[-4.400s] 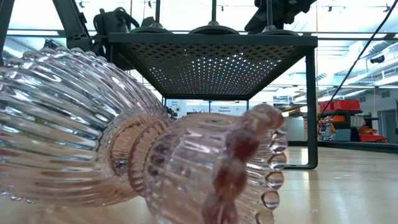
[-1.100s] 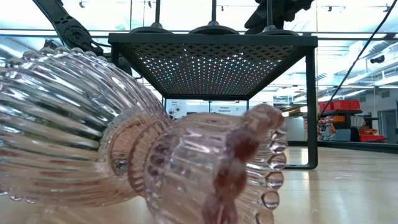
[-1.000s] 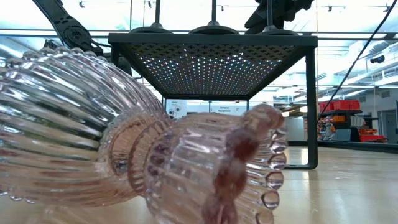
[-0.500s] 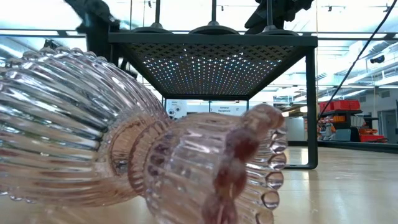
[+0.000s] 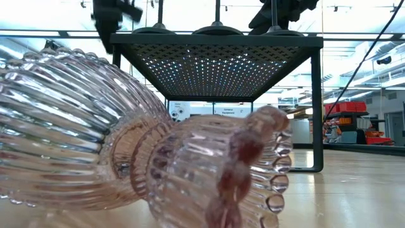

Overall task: Pick & Place candle stick holders
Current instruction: Put the green glass candle holder on the shelf

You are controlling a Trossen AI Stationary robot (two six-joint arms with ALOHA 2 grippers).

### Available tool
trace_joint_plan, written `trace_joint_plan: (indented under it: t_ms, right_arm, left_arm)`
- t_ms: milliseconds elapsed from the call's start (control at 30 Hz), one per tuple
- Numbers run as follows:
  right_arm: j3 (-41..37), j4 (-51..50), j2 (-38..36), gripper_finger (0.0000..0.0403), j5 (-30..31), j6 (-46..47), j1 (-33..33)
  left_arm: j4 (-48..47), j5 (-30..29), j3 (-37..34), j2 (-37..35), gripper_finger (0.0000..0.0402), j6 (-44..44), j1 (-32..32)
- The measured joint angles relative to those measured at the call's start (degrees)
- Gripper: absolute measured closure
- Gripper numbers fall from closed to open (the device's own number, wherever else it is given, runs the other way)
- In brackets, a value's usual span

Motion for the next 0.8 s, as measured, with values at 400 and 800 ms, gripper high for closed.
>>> trace_joint_plan:
  t_ms: [400,800]
  right_arm:
    - [0.02,5.88,0.0,0.0312,-0.78,-0.04,0.09]
    - [0.02,20.71,0.0,0.0312,-5.6,-0.41,0.15]
  left_arm:
    - [-2.0,-4.03,15.07,9.71,0.0234,5.44,-9.53]
    - [-2.08,-11.75,21.48,16.37,0.0234,12.69,-15.97]
